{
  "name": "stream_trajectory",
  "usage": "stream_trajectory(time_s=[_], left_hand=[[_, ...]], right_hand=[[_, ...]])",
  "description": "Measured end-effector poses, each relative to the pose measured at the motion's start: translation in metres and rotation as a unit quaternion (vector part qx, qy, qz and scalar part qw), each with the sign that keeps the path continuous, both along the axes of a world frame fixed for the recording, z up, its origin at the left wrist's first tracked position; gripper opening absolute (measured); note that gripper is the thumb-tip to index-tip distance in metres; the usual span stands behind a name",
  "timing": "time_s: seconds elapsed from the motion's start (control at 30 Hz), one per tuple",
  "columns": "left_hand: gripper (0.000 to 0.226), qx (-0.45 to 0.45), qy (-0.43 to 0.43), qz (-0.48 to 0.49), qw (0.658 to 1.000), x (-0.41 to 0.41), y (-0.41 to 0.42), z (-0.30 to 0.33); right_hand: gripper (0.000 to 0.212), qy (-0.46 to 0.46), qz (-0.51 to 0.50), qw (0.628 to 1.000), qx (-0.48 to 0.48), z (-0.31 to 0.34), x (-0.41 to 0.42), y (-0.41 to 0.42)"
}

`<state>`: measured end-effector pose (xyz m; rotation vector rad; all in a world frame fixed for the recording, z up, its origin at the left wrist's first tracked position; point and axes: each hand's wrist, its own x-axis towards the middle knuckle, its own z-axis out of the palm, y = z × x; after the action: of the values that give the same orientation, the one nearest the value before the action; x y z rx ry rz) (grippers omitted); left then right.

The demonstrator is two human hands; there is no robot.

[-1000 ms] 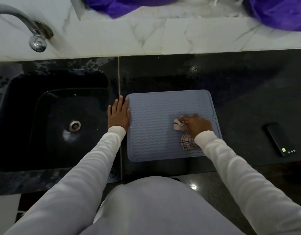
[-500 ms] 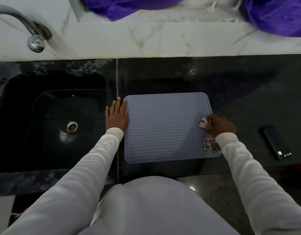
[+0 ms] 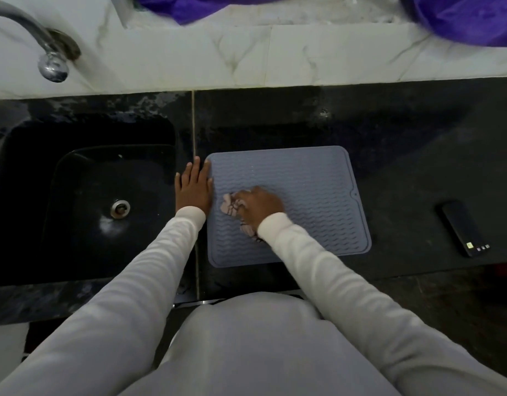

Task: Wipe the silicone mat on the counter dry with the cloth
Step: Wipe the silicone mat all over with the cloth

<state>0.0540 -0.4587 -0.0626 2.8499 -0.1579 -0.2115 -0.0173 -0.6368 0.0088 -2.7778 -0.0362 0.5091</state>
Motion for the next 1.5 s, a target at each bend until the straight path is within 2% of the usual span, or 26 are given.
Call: stream_trajectory(time_s=[0.1, 0.33, 0.6, 0.8, 0.9, 1.0, 1.17, 1.3, 1.4, 1.5], left_hand=[[0.052, -0.001, 0.001, -0.001, 1.0, 0.001, 0.001, -0.001], [0.052, 0.0, -0.008, 0.004, 1.0, -0.001, 0.0, 0.0], [0.052, 0.005, -0.008, -0.001, 1.0, -0.002, -0.001, 0.001], [0.052, 0.002, -0.01, 0.004, 1.0, -0.002, -0.001, 0.0], [0.052, 0.0, -0.012, 0.006, 1.0, -0.003, -0.002, 0.0], [0.052, 0.008, -0.01, 0.008, 1.0, -0.002, -0.004, 0.0], [0.053, 0.008, 0.014, 0.005, 1.0, 0.002, -0.006, 0.006], [0.058, 0.001, 0.021, 0.002, 1.0, -0.012, -0.013, 0.015], [0.074, 0.017, 0.002, -0.017, 1.0, -0.039, -0.016, 0.005], [0.072, 0.016, -0.004, -0.011, 1.0, -0.044, -0.013, -0.001]], right_hand=[[0.035, 0.004, 0.003, 1.0, -0.011, -0.008, 0.0, -0.006], [0.033, 0.041, -0.056, 0.996, -0.049, 0.0, -0.002, -0.103], [0.04, 0.096, -0.171, 0.979, -0.062, 0.026, -0.01, -0.202], [0.035, 0.095, -0.183, 0.971, -0.118, 0.029, -0.015, -0.235], [0.029, 0.08, -0.17, 0.969, -0.16, 0.025, -0.019, -0.226], [0.025, 0.014, -0.15, 0.971, -0.185, 0.023, -0.024, -0.209], [0.024, -0.055, -0.086, 0.993, -0.055, 0.043, -0.021, -0.13], [0.032, -0.033, 0.002, 0.999, 0.011, 0.036, -0.01, -0.037], [0.036, 0.008, 0.072, 0.997, -0.003, 0.019, -0.007, 0.017], [0.036, 0.03, 0.086, 0.996, -0.019, 0.009, -0.005, 0.025]])
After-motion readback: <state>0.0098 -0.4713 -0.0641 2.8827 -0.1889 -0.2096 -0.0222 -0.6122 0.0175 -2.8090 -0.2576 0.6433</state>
